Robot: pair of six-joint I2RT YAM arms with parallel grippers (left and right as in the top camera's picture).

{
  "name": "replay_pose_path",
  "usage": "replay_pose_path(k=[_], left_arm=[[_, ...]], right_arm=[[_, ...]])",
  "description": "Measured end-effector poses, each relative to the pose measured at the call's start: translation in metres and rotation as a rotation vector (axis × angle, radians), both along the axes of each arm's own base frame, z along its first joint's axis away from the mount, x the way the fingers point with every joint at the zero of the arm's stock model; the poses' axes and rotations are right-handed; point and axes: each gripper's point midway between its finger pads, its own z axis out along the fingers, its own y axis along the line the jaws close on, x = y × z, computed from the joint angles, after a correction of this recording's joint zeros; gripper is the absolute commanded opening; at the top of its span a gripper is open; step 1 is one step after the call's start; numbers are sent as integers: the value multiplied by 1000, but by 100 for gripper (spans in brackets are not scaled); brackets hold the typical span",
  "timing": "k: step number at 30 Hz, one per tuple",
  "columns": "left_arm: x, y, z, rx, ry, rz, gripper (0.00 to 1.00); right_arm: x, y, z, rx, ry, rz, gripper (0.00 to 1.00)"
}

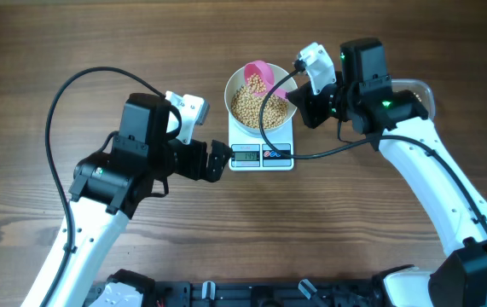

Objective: Scoop item into bowl and weigh 150g on scale

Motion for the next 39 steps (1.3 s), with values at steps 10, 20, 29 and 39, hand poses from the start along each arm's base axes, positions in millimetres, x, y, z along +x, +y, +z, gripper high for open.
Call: replay_pose_path(k=[10, 20, 29, 39], left_arm=[[0, 0, 0, 0, 0, 0, 100], [0, 0, 0, 0, 0, 0, 100], [0, 0, 0, 0, 0, 0, 100], [0, 0, 0, 0, 0, 0, 100]], right_arm=[[0, -1, -1, -14, -8, 10, 4], [5, -3, 1, -36, -44, 13, 4], [3, -3, -1, -45, -40, 22, 4], [2, -4, -1, -45, -37, 21, 4]])
